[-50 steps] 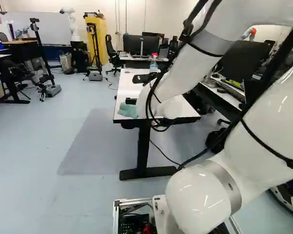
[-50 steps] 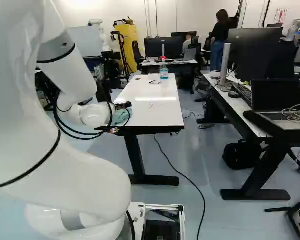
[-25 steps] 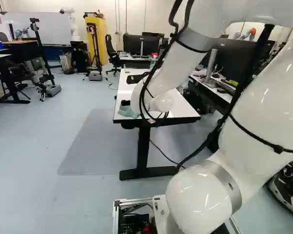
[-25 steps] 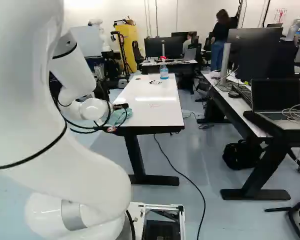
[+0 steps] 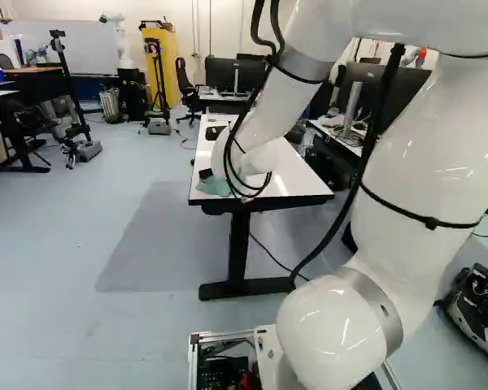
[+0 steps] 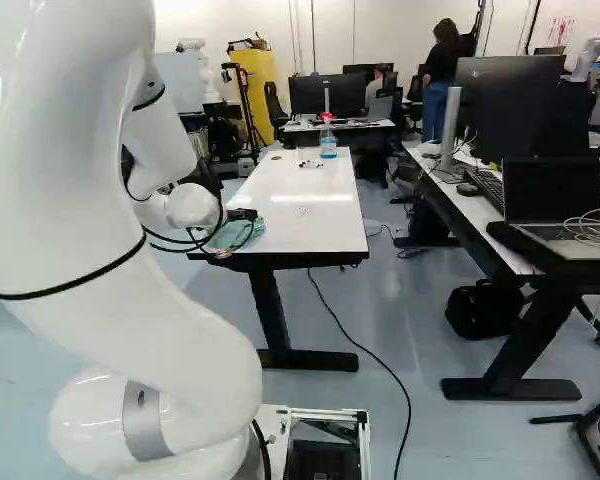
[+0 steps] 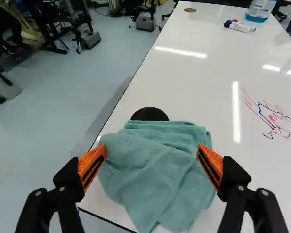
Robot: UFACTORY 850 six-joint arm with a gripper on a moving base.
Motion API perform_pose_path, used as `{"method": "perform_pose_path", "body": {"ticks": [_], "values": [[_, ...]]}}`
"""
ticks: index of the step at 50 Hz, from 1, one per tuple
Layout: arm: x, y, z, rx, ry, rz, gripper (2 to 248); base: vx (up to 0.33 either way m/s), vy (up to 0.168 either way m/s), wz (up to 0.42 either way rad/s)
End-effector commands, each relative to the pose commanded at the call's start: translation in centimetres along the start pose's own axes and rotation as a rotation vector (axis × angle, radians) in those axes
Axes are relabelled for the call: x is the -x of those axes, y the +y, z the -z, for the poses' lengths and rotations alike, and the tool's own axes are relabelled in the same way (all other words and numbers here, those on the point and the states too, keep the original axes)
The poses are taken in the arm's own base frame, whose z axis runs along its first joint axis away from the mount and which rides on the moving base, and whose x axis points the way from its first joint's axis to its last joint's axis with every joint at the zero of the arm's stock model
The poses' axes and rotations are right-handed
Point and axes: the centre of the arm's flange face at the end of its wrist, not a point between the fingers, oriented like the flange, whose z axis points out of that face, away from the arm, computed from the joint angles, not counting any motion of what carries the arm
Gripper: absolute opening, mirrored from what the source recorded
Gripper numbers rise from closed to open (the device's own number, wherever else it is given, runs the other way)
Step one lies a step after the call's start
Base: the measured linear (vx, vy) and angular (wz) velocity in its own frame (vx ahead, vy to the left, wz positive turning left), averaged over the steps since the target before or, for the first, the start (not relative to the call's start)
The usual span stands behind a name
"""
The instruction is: Clean the table with the green towel
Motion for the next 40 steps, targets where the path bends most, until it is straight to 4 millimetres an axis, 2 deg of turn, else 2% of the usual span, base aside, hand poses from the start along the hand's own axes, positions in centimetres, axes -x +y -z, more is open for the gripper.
{"method": "perform_pose_path", "body": {"ticks": [12,40], "values": [[-0.3,0.4,-1.2,0.006,-0.065,-0.005,247,0.0,0.0,0.0],[0.0,0.4,-1.3,0.006,-0.107,-0.005,247,0.0,0.0,0.0]]}}
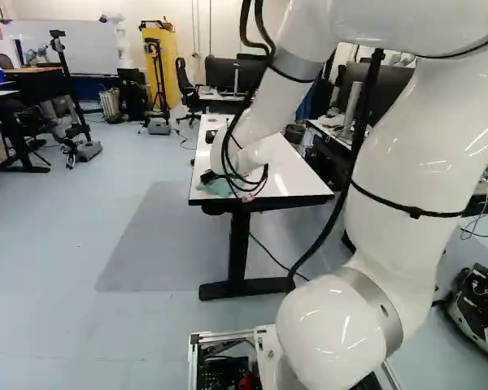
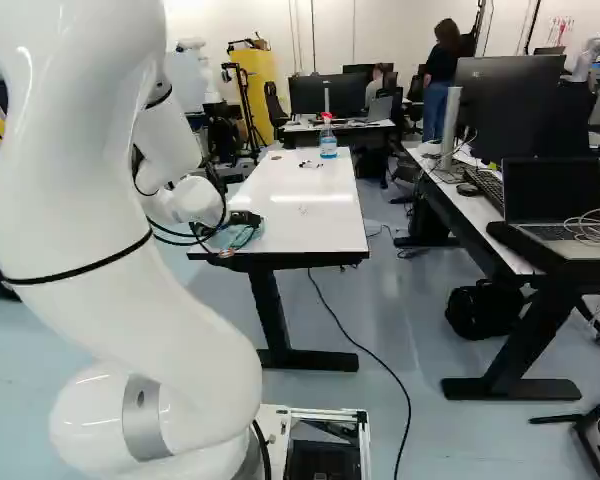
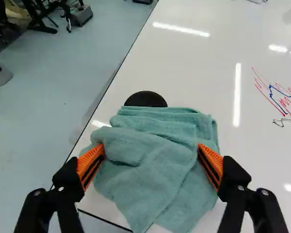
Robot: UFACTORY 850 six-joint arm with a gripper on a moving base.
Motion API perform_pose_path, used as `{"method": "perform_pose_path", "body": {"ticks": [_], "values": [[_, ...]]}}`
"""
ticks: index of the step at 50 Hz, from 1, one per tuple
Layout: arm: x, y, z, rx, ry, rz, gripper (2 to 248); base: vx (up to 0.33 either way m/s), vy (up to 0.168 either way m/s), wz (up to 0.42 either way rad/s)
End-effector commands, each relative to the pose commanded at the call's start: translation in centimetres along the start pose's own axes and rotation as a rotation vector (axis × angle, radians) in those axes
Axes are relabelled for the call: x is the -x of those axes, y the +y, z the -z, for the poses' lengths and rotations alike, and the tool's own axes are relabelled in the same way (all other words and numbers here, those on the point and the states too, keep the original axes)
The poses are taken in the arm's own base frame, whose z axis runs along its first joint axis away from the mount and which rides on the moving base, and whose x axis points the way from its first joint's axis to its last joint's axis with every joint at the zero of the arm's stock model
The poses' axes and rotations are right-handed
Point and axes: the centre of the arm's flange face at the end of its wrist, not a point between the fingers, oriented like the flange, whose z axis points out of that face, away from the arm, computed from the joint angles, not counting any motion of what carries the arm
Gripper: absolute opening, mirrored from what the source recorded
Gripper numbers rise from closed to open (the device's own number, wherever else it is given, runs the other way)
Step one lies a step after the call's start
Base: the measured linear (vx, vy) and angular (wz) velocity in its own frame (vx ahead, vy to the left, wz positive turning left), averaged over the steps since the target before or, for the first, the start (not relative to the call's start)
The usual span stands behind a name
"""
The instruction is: Clean the table with the green towel
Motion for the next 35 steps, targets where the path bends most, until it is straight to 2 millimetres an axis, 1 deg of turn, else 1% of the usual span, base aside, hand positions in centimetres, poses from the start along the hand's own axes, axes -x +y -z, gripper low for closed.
{"method": "perform_pose_path", "body": {"ticks": [9,10,14,15,20,21,25,26,30,31,35], "values": [[0.0,0.0,0.0,0.0,0.0,0.0,247,0.0,0.0,0.0],[0.0,0.0,0.0,0.0,0.0,0.0,224,0.0,0.0,0.0],[0.0,0.0,0.0,0.0,0.0,0.0,224,0.0,0.0,0.0],[0.0,0.0,0.0,0.0,0.0,0.0,186,0.0,0.0,0.0],[0.0,0.0,0.0,0.0,0.0,0.0,186,0.0,0.0,0.0],[0.0,0.0,0.0,0.0,0.0,0.0,151,0.0,0.0,0.0],[0.0,0.0,0.0,0.0,0.0,0.0,151,0.0,0.0,0.0],[0.0,0.0,0.0,0.0,0.0,0.0,118,0.0,0.0,0.0],[0.0,0.0,0.0,0.0,0.0,0.0,118,0.0,0.0,0.0],[0.0,0.0,0.0,0.0,0.0,0.0,89,0.0,0.0,0.0],[0.0,0.0,0.0,0.0,0.0,0.0,89,0.0,0.0,0.0]]}}
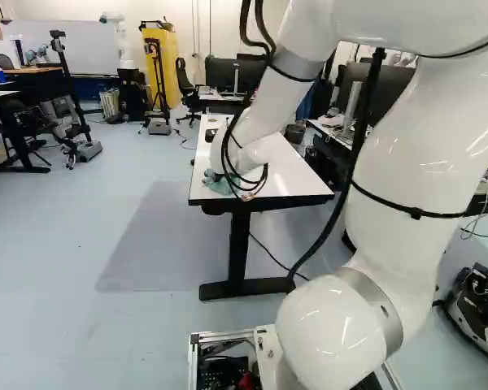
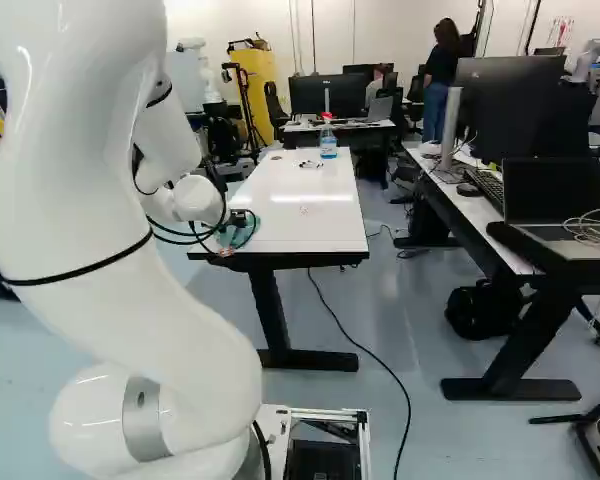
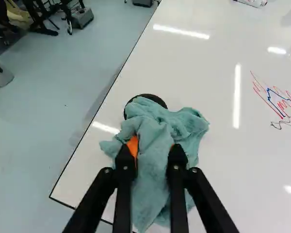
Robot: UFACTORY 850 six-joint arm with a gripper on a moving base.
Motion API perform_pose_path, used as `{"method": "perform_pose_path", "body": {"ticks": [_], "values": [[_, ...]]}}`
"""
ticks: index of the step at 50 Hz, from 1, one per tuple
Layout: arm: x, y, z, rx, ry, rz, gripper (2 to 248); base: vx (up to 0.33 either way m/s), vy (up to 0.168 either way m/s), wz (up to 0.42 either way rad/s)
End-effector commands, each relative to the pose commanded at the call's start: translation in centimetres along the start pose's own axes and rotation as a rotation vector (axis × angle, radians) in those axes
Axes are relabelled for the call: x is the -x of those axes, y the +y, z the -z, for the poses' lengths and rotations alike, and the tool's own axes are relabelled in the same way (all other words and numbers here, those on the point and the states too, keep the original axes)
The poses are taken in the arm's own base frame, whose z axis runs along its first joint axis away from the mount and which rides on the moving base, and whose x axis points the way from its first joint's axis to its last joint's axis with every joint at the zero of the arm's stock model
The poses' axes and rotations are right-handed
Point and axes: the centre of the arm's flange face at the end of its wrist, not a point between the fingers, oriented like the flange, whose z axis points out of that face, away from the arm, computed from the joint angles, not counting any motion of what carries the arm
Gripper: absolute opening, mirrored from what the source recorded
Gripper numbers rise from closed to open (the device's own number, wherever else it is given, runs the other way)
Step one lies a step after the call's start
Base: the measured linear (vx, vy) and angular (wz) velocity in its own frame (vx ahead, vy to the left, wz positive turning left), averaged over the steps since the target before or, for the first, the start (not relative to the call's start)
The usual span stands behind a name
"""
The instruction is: Clean the table with the green towel
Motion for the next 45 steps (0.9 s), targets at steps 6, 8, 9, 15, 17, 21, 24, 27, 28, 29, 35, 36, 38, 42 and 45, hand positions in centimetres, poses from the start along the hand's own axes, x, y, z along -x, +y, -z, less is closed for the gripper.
{"method": "perform_pose_path", "body": {"ticks": [6,8,9,15,17,21,24,27,28,29,35,36,38,42,45], "values": [[0.0,0.0,0.0,0.0,0.0,0.0,66,0.0,0.0,0.0],[0.0,0.0,0.0,0.0,0.0,0.0,63,0.0,0.0,0.0],[0.0,0.0,0.0,0.0,0.0,0.0,63,0.0,0.0,0.0],[-0.1,0.0,0.2,0.0,0.006,0.0,63,0.0,0.0,0.0],[-0.2,0.0,0.4,0.0,0.009,0.0,63,0.0,0.0,0.0],[-0.4,0.0,0.8,0.0,0.018,0.0,63,0.0,0.0,0.0],[-0.6,0.0,1.1,0.0,0.025,0.0,63,0.0,0.0,0.0],[-0.8,0.0,1.3,0.0,0.033,0.0,63,0.0,0.0,0.0],[-0.9,0.0,1.4,0.0,0.035,0.0,63,0.0,0.0,0.0],[-1.0,0.0,1.4,0.001,0.038,-0.001,63,0.0,0.0,0.0],[-1.7,0.2,1.7,0.003,0.053,-0.003,63,0.0,0.0,0.0],[-1.8,0.2,1.7,0.004,0.056,-0.003,63,0.0,0.0,0.0],[-2.0,0.3,1.8,0.005,0.061,-0.005,63,0.0,0.0,0.0],[-2.6,0.4,1.8,0.007,0.072,-0.006,63,0.0,0.0,0.0],[-3.1,0.5,1.8,0.009,0.08,-0.008,63,0.0,0.0,0.0]]}}
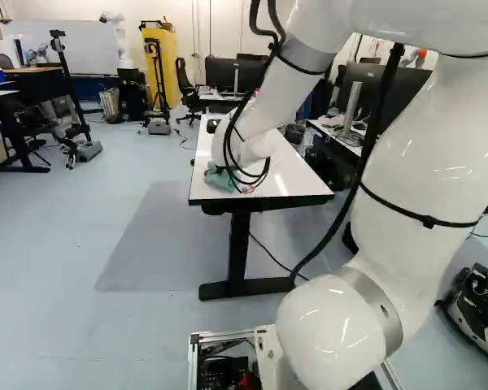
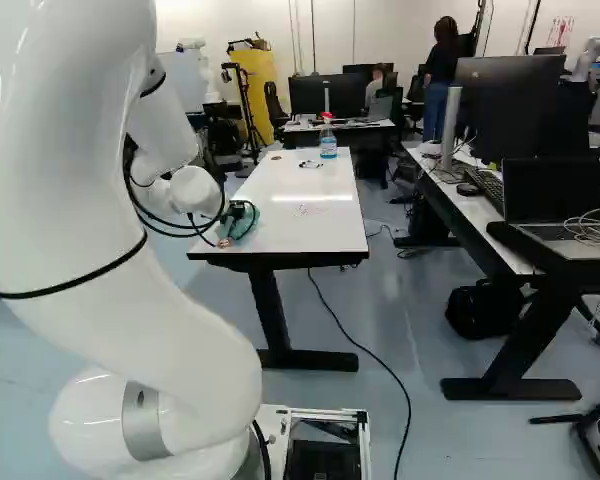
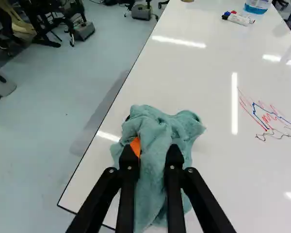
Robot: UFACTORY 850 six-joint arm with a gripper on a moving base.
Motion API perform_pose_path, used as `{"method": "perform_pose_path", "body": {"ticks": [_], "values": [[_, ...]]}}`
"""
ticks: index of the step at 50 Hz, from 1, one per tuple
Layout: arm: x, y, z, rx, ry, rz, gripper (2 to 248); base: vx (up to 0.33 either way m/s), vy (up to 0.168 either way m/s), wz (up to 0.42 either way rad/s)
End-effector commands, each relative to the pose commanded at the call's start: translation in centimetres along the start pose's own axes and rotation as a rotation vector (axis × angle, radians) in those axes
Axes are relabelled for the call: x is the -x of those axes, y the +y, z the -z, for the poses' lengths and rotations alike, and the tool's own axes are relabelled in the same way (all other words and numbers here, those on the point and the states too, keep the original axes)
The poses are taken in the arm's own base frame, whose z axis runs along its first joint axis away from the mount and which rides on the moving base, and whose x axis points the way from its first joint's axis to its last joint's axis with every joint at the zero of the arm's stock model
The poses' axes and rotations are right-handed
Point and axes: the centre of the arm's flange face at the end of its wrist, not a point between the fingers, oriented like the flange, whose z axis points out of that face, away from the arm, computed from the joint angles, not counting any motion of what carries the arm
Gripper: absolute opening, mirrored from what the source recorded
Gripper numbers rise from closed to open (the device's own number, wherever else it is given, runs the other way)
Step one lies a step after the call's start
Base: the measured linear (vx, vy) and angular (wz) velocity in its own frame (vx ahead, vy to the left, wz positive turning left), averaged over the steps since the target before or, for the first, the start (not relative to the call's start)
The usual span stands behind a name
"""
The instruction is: Clean the table with the green towel
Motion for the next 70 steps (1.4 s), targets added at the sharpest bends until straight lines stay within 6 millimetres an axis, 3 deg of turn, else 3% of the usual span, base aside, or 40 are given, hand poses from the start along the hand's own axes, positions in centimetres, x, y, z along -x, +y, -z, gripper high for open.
{"method": "perform_pose_path", "body": {"ticks": [34,70], "values": [[-6.2,2.1,-1.7,0.036,0.092,-0.035,63,0.0,0.0,0.0],[-10.5,7.6,-1.9,0.123,0.187,-0.099,63,0.0,0.0,0.0]]}}
